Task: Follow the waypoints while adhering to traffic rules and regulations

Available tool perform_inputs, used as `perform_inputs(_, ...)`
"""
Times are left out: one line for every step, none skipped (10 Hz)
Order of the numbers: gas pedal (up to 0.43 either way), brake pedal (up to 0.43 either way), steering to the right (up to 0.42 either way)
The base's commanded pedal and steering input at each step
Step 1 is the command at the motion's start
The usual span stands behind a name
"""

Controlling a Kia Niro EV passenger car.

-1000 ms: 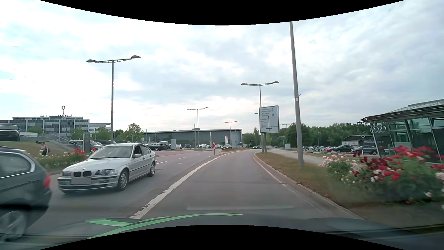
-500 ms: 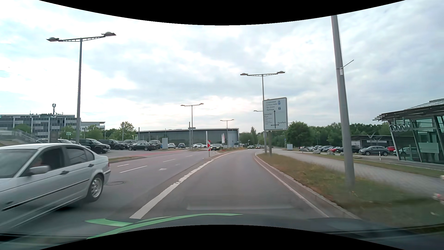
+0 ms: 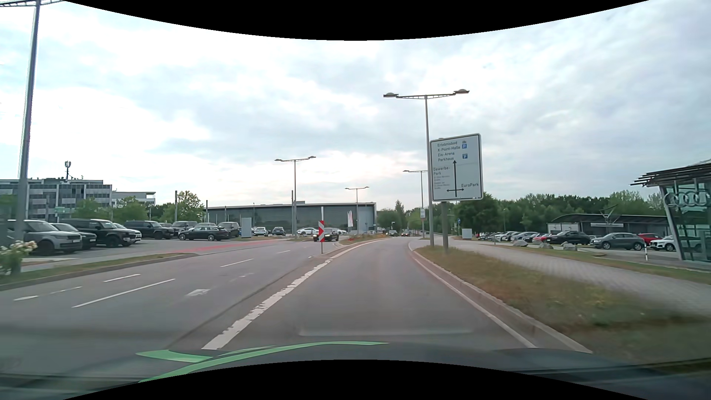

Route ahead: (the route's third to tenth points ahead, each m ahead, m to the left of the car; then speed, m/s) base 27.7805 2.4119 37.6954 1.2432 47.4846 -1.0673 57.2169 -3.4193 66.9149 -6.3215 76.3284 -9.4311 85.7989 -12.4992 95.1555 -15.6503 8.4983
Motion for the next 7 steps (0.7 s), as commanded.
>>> perform_inputs(0.157,0.0,0.029)
perform_inputs(0.157,0.0,0.03)
perform_inputs(0.157,0.0,0.029)
perform_inputs(0.157,0.0,0.029)
perform_inputs(0.157,0.0,0.029)
perform_inputs(0.157,0.0,0.029)
perform_inputs(0.157,0.0,0.029)
